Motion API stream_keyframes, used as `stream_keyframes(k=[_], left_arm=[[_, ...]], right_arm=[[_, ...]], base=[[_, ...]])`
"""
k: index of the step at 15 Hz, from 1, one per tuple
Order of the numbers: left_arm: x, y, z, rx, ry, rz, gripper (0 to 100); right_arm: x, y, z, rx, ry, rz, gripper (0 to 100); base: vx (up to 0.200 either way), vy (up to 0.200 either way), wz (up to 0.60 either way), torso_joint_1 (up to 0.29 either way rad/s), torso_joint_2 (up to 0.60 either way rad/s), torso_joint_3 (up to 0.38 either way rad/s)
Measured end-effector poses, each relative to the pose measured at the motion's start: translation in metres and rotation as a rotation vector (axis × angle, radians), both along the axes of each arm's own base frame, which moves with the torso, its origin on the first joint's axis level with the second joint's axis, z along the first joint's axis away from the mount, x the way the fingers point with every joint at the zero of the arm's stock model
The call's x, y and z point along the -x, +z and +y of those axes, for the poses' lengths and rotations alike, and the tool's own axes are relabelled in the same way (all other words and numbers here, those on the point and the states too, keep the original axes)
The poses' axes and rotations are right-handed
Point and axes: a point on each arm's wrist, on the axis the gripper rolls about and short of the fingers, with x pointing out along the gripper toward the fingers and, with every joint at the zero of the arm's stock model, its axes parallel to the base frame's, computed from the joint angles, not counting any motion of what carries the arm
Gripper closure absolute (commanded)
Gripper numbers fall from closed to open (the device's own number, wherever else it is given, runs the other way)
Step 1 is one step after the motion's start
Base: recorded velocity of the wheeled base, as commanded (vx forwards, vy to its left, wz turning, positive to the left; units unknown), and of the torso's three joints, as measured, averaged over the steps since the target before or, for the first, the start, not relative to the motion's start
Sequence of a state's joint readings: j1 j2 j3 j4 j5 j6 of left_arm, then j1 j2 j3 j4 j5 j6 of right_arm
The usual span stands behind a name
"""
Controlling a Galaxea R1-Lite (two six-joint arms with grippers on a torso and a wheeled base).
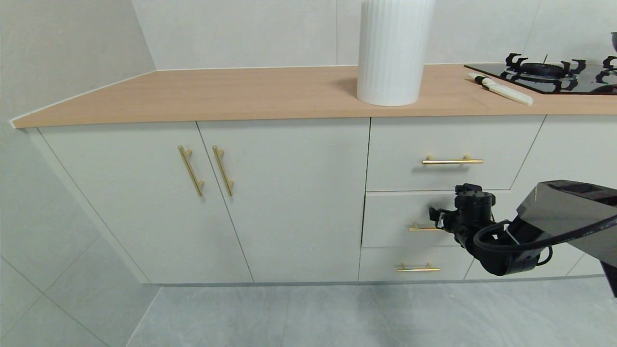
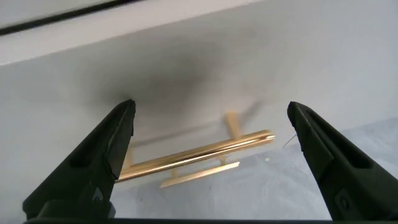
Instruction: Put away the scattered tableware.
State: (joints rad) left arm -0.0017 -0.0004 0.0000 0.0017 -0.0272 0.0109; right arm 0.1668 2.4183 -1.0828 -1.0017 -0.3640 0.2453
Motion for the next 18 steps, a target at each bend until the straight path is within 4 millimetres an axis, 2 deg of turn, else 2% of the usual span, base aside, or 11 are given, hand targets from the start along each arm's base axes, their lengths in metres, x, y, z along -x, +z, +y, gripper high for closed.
stream_keyframes(k=[12,16,18], left_arm=[[0.0,0.0,0.0,0.0,0.0,0.0,0],[0.0,0.0,0.0,0.0,0.0,0.0,0],[0.0,0.0,0.0,0.0,0.0,0.0,0]], right_arm=[[-0.017,-0.009,-0.012,-0.002,-0.046,-0.044,0],[-0.014,-0.008,-0.013,0.0,-0.054,-0.044,0],[-0.005,-0.006,-0.013,0.008,-0.043,-0.017,0]], base=[[0.0,0.0,0.0,0.0,0.0,0.0],[0.0,0.0,0.0,0.0,0.0,0.0],[0.0,0.0,0.0,0.0,0.0,0.0]])
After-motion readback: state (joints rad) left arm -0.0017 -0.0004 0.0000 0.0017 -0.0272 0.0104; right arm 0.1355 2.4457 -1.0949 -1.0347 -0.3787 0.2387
